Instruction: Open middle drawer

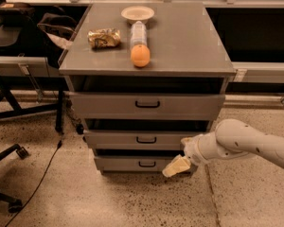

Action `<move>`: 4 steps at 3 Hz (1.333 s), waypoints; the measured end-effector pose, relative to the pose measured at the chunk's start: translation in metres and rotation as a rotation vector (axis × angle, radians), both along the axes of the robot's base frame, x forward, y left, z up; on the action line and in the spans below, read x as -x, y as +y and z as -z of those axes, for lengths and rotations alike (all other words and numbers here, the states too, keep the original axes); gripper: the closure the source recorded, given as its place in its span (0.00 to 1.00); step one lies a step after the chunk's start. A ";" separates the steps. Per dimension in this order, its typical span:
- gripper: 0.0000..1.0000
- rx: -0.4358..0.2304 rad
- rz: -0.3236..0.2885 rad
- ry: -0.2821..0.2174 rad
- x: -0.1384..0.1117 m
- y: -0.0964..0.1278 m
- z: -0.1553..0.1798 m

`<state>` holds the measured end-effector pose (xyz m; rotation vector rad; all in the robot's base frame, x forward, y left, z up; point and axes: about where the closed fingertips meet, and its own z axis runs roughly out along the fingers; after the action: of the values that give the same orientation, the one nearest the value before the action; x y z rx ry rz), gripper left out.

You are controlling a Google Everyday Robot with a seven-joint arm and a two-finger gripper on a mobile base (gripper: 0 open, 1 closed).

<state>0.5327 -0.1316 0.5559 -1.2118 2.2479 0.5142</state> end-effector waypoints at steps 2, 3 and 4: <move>0.63 -0.018 0.009 -0.011 -0.012 0.000 0.006; 0.86 0.009 0.043 -0.055 -0.031 0.001 0.010; 1.00 0.060 0.102 -0.111 -0.040 0.004 0.008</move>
Offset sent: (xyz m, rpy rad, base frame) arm 0.0360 -0.0022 -0.0150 0.0496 -0.0347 -0.0310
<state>0.5728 -0.1275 0.5479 -1.1202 2.2303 0.3340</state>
